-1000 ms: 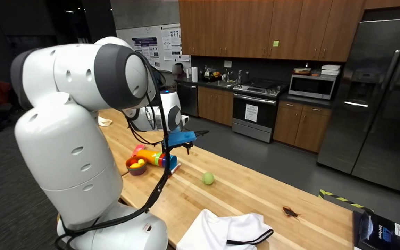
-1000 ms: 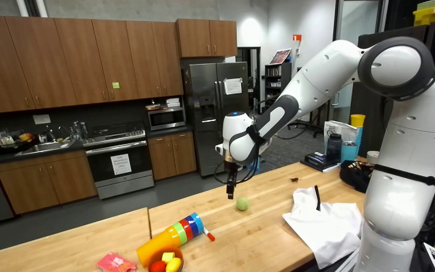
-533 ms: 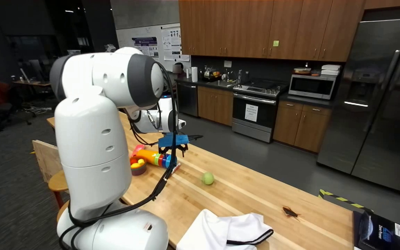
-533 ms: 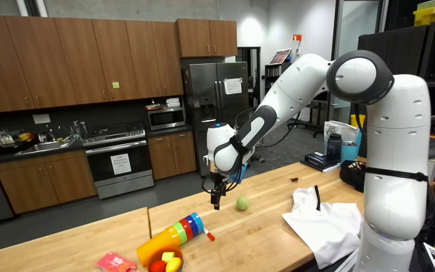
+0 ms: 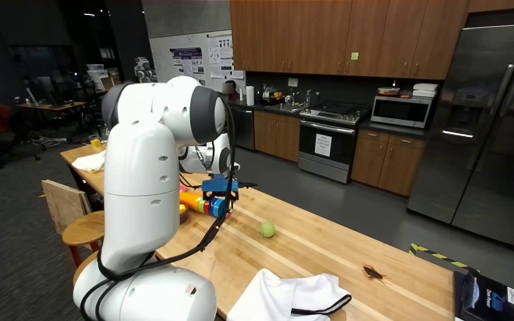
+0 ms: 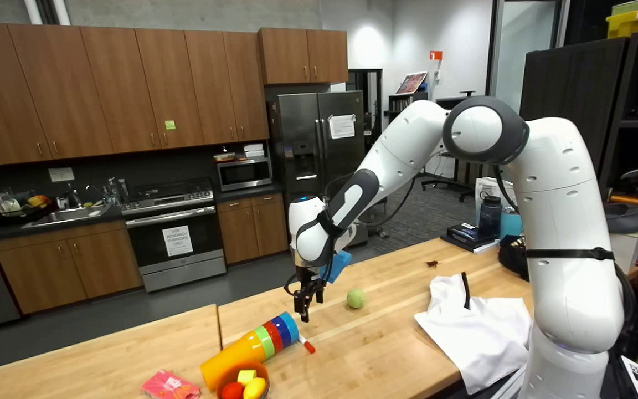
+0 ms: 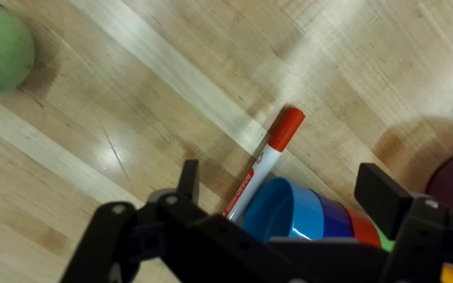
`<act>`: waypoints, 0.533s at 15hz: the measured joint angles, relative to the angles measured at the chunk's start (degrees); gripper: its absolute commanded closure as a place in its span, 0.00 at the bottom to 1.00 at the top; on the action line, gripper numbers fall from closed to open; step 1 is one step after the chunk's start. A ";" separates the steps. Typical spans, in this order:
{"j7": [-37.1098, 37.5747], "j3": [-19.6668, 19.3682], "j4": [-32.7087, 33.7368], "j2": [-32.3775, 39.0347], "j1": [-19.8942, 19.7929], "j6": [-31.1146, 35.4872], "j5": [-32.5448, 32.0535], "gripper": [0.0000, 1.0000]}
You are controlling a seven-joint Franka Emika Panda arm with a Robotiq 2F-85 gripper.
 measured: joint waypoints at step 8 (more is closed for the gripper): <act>2.24 0.00 3.11 3.53 0.40 -1.35 0.79 0.00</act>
